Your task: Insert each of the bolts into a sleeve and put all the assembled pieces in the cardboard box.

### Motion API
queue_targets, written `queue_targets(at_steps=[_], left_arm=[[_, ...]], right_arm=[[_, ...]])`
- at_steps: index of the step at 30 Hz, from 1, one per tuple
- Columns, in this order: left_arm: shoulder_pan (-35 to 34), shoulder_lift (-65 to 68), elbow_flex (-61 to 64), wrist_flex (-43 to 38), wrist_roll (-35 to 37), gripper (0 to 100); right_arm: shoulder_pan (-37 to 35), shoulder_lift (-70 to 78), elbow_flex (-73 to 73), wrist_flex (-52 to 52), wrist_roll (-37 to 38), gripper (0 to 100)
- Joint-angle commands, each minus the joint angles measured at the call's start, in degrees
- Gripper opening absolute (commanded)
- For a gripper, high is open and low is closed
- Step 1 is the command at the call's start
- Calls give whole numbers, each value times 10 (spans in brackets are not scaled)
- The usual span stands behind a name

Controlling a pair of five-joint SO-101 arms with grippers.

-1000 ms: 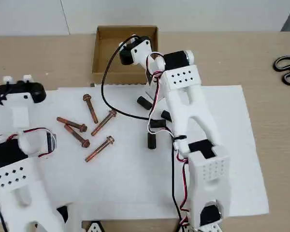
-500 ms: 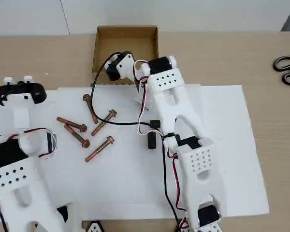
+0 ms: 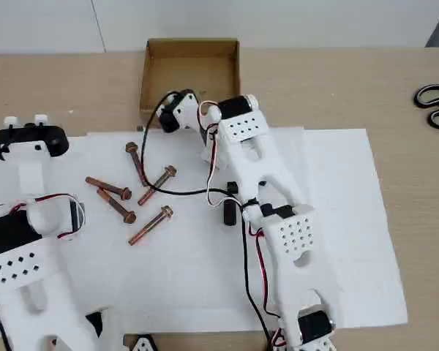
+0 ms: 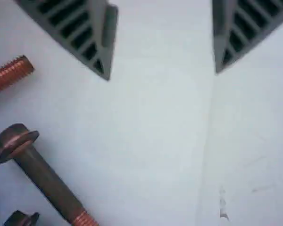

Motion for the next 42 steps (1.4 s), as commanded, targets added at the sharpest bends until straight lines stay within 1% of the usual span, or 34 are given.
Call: queue_targets(at_steps=[1, 9, 11, 13, 16, 19, 24, 28, 31, 37, 40, 42], left_arm=[[-1, 1, -1, -14, -1, 138], [-1, 1, 0, -14, -1, 138], [-1, 1, 0, -14, -2, 137], [-1, 1, 0, -11, -2, 137], [-1, 0, 20, -14, -2, 137], [-1, -3, 37, -14, -2, 137], [-1, -4, 15, -1, -1, 137], [1, -4, -11, 17, 1, 137], [1, -4, -41, 37, 1, 137], [4, 1, -137, 75, 4, 137], [37, 2, -176, 110, 4, 130], [69, 3, -181, 123, 12, 96]], right_arm=[[9, 1, -26, -13, 6, 136], [25, 38, -26, -12, 3, 128], [24, 40, -26, -12, 3, 80], [23, 36, -26, -12, 3, 4], [23, 35, -28, -6, -5, 2], [27, 21, -79, 40, -39, 3], [26, -22, -193, 136, -75, 3], [33, -83, -205, 148, -101, 3], [36, -156, -153, 148, -114, 3], [44, -334, 42, 148, -148, 3], [63, -417, 132, 147, -164, 3], [81, -469, 195, 146, -168, 3]])
